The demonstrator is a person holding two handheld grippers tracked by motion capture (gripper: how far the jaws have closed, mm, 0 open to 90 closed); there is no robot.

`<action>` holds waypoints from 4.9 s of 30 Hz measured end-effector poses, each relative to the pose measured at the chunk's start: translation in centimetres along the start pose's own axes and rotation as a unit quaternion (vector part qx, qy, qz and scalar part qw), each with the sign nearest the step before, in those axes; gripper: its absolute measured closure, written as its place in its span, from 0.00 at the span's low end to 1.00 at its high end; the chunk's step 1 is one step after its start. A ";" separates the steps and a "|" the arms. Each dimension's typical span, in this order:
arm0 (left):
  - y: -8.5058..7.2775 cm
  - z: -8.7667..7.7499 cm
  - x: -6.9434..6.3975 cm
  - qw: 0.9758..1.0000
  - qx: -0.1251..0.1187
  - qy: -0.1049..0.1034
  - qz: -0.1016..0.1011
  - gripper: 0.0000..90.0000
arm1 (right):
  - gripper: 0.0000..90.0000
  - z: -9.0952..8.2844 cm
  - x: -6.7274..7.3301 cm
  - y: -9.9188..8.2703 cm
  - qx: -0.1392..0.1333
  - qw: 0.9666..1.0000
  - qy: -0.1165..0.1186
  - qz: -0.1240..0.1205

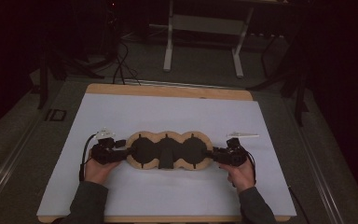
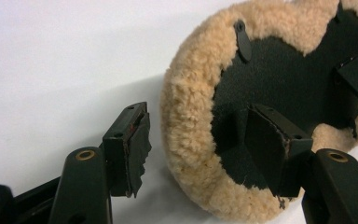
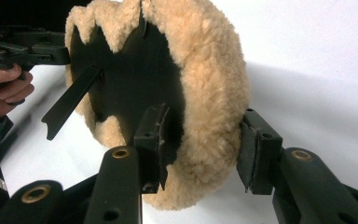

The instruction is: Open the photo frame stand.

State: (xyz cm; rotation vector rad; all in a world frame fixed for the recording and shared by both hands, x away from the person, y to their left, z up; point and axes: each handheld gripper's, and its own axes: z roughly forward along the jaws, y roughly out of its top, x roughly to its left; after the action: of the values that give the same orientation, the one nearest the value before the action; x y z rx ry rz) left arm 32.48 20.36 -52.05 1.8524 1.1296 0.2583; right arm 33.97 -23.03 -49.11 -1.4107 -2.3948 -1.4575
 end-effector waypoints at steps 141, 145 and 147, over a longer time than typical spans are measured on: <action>-0.9 -1.7 -4.2 0.992 -0.029 0.017 0.121 0.52 | 0.36 -0.4 -0.2 -2.3 -0.016 0.999 -0.027 -0.044; -1.0 -1.7 -4.2 0.992 -0.029 0.019 0.120 0.52 | 0.38 -0.5 0.0 -2.5 -0.011 0.998 -0.035 -0.045; -1.0 -1.7 -4.2 0.992 -0.029 0.019 0.120 0.52 | 0.39 -0.6 0.0 -2.6 -0.006 0.998 -0.038 -0.046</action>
State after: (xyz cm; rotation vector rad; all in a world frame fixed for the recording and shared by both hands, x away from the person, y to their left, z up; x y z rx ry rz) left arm 28.52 18.23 -50.76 1.9374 0.9141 0.4608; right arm 32.00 -23.87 -50.62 -1.4022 -2.5322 -1.4663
